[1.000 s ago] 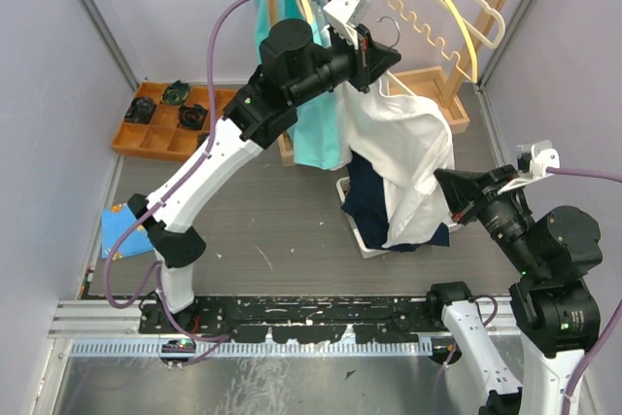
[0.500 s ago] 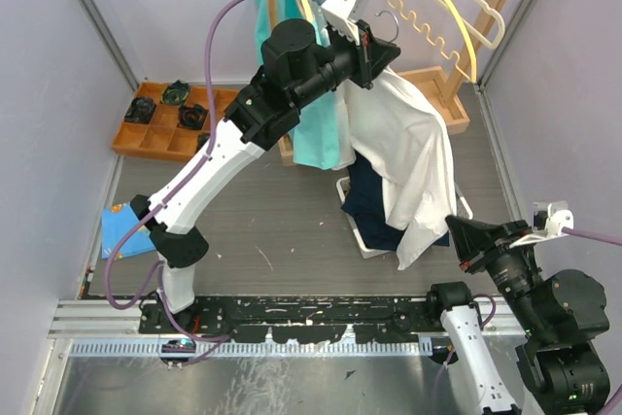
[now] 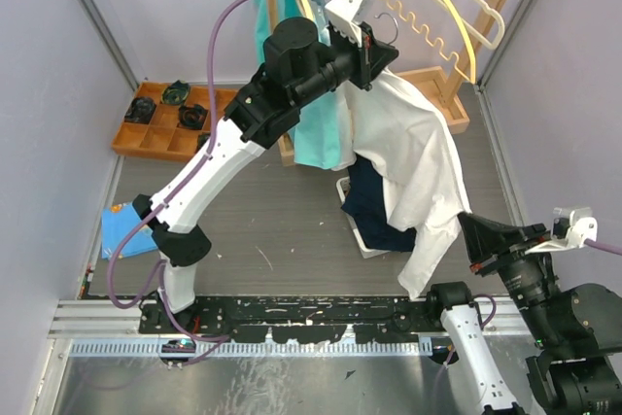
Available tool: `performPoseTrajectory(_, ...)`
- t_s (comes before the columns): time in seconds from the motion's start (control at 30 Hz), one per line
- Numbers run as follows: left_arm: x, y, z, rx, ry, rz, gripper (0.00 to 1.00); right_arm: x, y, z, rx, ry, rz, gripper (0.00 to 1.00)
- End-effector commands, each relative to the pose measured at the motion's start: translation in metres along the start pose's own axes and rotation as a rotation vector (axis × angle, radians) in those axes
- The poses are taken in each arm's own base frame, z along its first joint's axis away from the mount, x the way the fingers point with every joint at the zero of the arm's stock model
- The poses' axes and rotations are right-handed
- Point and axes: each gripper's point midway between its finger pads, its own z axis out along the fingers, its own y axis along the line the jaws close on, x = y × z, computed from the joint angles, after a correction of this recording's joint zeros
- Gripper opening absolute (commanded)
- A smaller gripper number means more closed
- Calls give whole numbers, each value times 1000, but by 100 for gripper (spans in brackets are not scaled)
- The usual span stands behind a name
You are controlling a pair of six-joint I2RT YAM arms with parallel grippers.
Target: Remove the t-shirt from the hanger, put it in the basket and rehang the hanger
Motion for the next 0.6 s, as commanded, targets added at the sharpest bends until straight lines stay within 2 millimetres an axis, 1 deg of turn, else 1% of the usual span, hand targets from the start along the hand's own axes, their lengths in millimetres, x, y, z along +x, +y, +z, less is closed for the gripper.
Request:
performPoseTrajectory(0.0,-18,3,-4,-7,-33,54,0,-44,9,17,-28,-113,-70,1)
performPoseTrajectory(0.13,1,0,-1,3,33,105,0,-73,17,29,-58,-190,-138,1)
performPoseTrajectory(0.23,14,-1,0,5,74,140,0,-89,24,37,-87,-226,-174,1)
performPoseTrajectory(0.3,21,1,1,-6,95,164,0,-98,31,38,-117,-247,-187,1)
performPoseTrajectory(0.37,27,4,2,-22,112,188,0,-107,38,36,-144,-276,-202,1)
performPoseTrajectory(0.47,32,12,5,-64,123,222,0,-114,48,29,-186,-297,-225,1)
performPoseTrajectory(0.53,32,19,8,-103,116,227,0,-110,54,25,-218,-277,-239,0)
performPoseTrajectory(0.57,29,22,9,-125,105,225,0,-105,57,23,-238,-254,-245,0)
